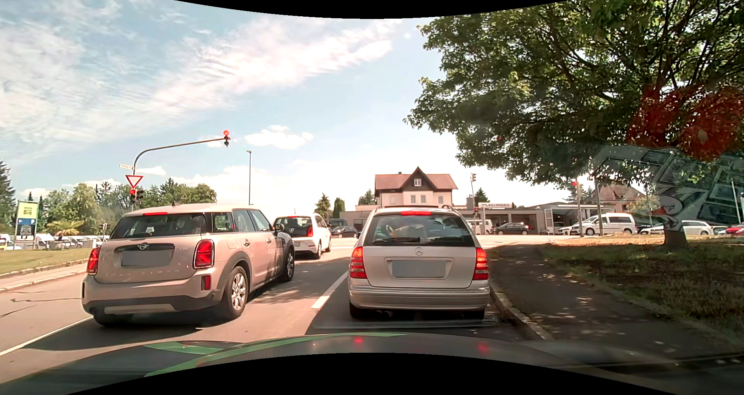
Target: Follow the waypoints while adhering to traffic rules and regulations
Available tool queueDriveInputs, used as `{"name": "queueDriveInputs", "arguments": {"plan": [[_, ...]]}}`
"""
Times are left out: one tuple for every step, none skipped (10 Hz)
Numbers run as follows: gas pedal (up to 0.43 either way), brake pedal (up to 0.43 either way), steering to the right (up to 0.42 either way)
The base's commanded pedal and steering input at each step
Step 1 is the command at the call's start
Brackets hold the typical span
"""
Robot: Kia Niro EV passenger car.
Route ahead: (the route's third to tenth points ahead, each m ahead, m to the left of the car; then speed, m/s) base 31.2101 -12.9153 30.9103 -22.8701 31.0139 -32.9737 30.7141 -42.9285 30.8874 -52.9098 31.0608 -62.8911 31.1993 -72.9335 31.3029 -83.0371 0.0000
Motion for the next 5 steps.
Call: {"name": "queueDriveInputs", "arguments": {"plan": [[0.000,0.287,0.081],[0.000,0.287,0.080],[0.000,0.287,0.081],[0.000,0.287,0.081],[0.000,0.287,0.081]]}}
